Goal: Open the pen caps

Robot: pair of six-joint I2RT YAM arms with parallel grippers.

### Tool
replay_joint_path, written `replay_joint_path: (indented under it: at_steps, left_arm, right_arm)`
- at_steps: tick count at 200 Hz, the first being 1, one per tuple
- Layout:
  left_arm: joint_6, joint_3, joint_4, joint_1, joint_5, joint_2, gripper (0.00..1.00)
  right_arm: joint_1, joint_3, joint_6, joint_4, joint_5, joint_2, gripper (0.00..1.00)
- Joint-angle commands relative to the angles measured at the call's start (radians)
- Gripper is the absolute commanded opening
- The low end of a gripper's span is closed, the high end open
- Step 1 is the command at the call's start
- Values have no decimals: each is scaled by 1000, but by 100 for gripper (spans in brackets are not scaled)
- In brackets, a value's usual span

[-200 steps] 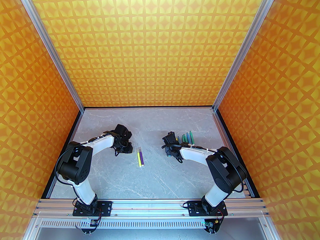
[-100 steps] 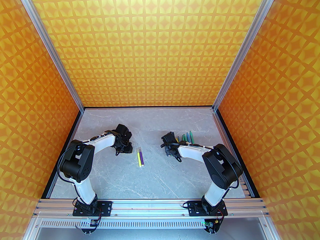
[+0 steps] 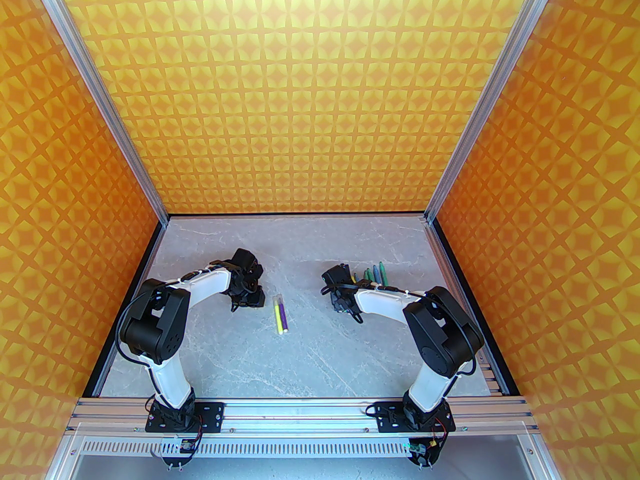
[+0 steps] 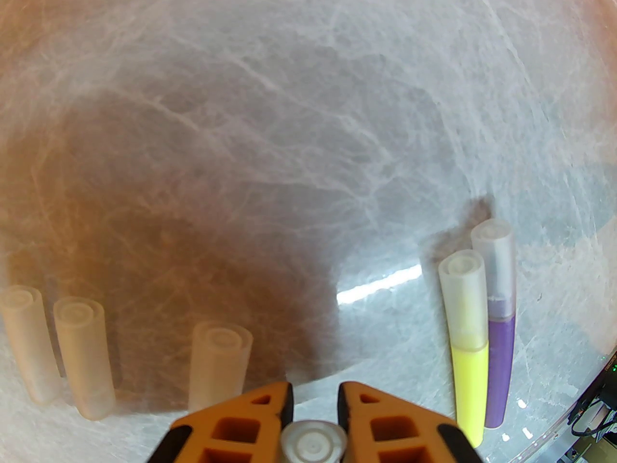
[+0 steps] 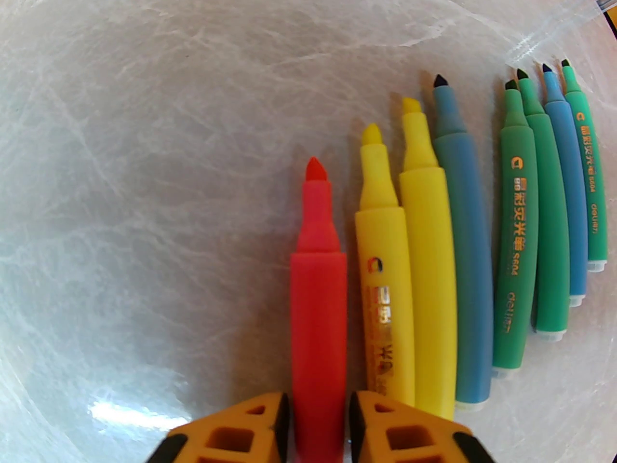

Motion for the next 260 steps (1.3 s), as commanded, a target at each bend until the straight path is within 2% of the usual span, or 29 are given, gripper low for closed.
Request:
replay_joint_path:
  at_steps: [1,47,79,117,134,153,163,177,191,253,260]
  left_arm:
    - [7,15,-14,-5,-20,13,25]
    - [4,5,-3,-4,-22,-1,28]
    - [-6,-3,17,-5,-22,-29,30]
    - [-14,-34,69,-5,-22,-97,33]
    - [-14,-76,132,-4,-22,-152,38]
    - [-15,-120,195,-5,-22,-220,42]
    - [-14,-148,229,-3,-22,-258,48]
    - [-8,-191,278,-3,-27,-313,63]
    - [-4,-234,318,1,-48,-367,69]
    - [15,-413,424,81,-91,-549,74]
    - [17,-428,434,90,-90,-567,77]
  right_arm:
    - [-6,25,1,-41,41,0,29]
    - [-4,16,-22,-49,26,-70,38]
    - [5,-1,-51,-38,-29,-163,47]
    - [23,19,-70,-54,-123,-224,49]
    - [38,42,-74,-76,-166,-225,49]
    - [71,76,-78,-97,-210,-212,50]
    - [91,96,-81,-106,-236,-198,50]
    - [114,126,-80,-120,-276,-170,50]
    - [138,163,-76,-132,-309,-133,50]
    - [210,299,-50,-151,-457,31,49]
    - [218,311,-51,-155,-466,46,49]
